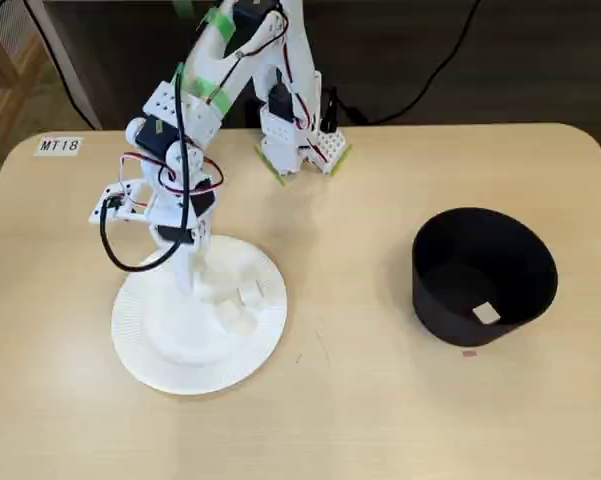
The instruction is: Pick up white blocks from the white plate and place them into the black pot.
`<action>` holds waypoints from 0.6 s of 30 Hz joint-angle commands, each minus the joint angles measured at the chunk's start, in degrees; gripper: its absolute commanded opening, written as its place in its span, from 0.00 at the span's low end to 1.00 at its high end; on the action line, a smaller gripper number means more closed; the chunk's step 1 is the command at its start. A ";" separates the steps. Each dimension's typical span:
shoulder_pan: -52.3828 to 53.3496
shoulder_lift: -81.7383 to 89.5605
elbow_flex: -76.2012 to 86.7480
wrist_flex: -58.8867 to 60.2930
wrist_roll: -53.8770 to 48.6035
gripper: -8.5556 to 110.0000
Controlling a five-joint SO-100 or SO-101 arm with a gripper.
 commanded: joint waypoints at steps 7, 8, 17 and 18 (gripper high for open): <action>-1.23 -5.27 -2.55 -8.26 5.10 0.05; -1.14 -5.54 -2.55 -8.44 5.01 0.05; -4.75 -0.26 -2.55 -9.05 7.73 0.05; -5.54 1.05 -2.46 -9.14 8.35 0.05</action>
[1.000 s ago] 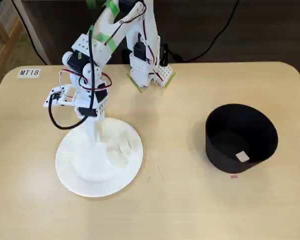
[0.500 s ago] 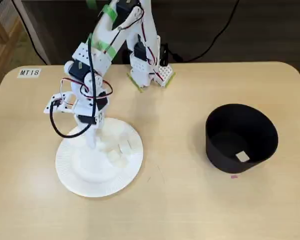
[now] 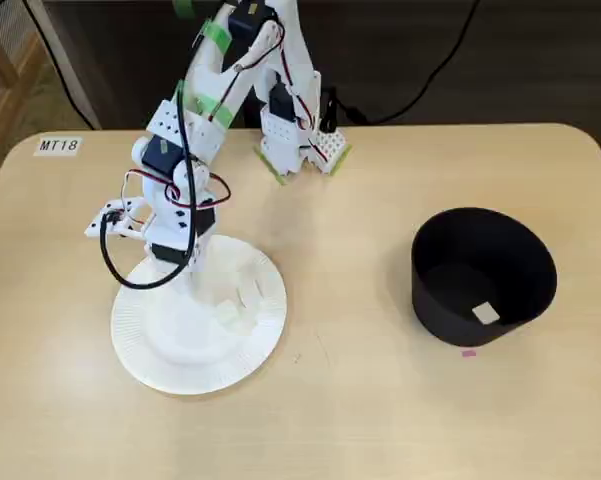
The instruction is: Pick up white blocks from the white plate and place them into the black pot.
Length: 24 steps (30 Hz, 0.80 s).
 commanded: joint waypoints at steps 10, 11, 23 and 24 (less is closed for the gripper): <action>-18.72 27.33 -0.35 -7.12 18.81 0.05; -21.53 30.06 -0.35 -7.29 21.71 0.05; -66.80 41.13 2.81 -6.77 27.33 0.05; -69.08 40.52 4.39 -8.09 25.66 0.05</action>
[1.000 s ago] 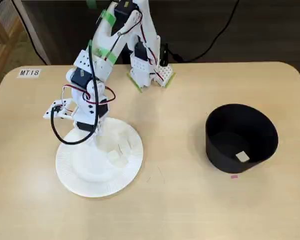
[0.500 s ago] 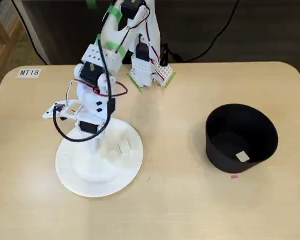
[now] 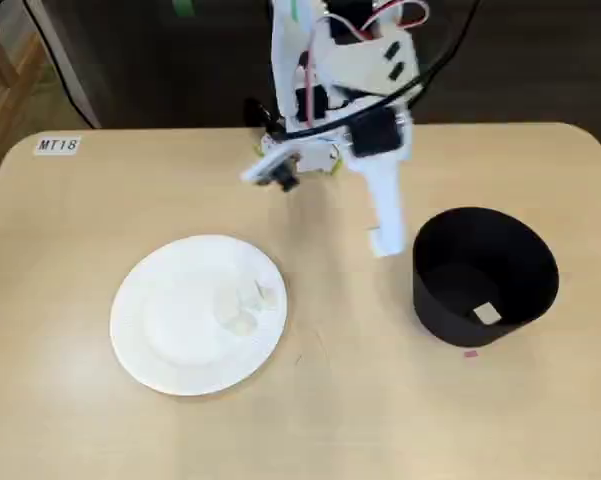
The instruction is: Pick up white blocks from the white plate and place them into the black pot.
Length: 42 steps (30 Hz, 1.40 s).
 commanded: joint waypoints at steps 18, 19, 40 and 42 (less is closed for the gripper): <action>-11.34 -9.05 8.00 -13.36 -13.18 0.26; -10.90 -9.23 8.00 -13.36 -13.18 0.30; 26.46 0.35 2.20 22.50 -22.24 0.05; 33.13 0.09 2.72 26.89 -25.84 0.05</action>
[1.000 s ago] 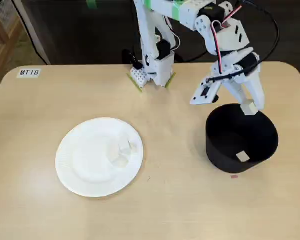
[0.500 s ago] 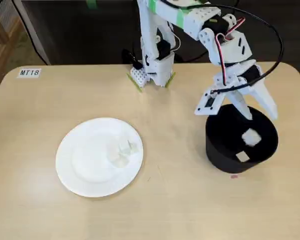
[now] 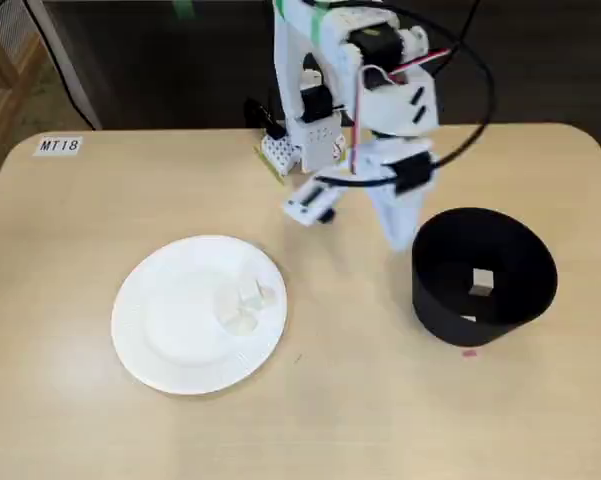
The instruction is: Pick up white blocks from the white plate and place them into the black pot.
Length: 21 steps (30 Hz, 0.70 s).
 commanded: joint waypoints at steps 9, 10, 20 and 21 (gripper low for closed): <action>23.99 -4.13 0.18 3.16 -13.01 0.05; 24.87 -5.63 0.00 2.20 -13.62 0.05; 23.03 -15.29 -0.88 -3.25 -15.12 0.18; 22.59 -15.47 -0.88 -3.16 -15.12 0.20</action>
